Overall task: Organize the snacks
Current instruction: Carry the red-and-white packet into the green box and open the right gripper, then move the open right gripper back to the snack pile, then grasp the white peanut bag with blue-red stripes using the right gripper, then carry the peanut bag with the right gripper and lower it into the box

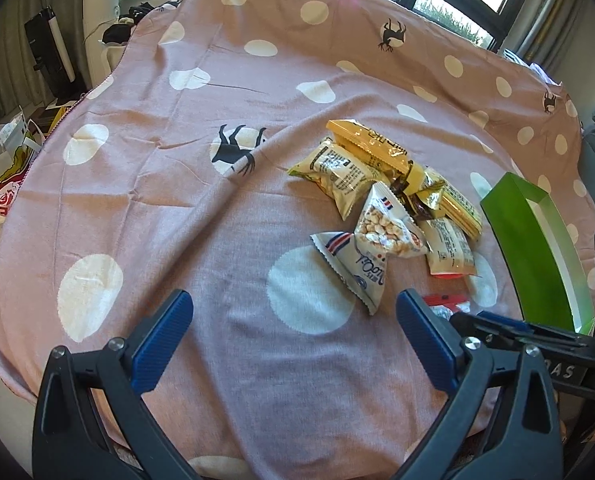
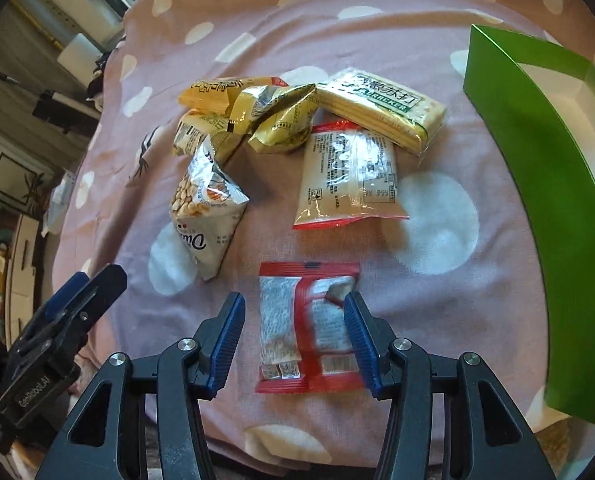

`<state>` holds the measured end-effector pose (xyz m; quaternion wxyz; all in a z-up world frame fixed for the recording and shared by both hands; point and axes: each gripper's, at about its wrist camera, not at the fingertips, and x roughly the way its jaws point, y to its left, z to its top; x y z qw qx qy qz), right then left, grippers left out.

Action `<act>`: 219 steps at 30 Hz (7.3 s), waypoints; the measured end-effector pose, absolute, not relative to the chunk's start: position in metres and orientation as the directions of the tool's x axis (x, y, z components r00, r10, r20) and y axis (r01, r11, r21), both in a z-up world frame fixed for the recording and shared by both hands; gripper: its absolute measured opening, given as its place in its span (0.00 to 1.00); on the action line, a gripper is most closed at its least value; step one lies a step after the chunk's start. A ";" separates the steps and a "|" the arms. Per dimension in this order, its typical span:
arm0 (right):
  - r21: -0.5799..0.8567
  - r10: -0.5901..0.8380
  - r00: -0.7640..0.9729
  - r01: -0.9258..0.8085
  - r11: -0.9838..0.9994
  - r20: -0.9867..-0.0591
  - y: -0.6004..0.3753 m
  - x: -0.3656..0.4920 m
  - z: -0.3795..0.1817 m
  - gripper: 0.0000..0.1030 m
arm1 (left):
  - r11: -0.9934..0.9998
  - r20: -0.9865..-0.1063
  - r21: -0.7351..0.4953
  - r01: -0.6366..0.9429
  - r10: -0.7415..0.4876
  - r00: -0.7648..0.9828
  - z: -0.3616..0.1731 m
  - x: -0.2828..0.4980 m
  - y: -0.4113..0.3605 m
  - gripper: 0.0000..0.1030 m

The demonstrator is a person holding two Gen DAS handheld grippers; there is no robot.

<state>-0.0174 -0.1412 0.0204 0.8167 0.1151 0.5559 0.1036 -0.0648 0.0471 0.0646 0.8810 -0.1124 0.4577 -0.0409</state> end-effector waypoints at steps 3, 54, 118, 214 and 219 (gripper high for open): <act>0.313 0.298 0.399 -0.029 0.949 -0.867 -0.149 -0.023 0.027 0.61 | 0.965 -0.797 -0.261 -0.006 -0.212 0.565 0.066 -0.067 0.040 0.95; 0.597 0.540 0.545 -0.087 0.797 -0.642 -0.222 -0.049 0.057 0.44 | 0.867 -0.720 -0.334 0.370 -0.488 0.493 0.113 -0.065 -0.101 0.32; 0.484 0.451 0.585 -0.111 0.868 -0.674 -0.192 -0.015 0.102 0.76 | 0.934 -0.763 -0.357 0.029 -0.309 0.567 0.100 -0.030 0.017 0.89; 0.638 0.273 0.812 0.150 0.755 -0.515 -0.398 -0.025 0.078 0.40 | 0.720 -0.727 -0.222 0.657 -0.571 0.380 0.129 0.017 -0.278 0.35; 0.642 0.261 0.797 0.196 0.741 -0.545 -0.406 -0.023 0.067 0.40 | 0.714 -0.748 -0.242 0.657 -0.568 0.343 0.118 0.023 -0.286 0.34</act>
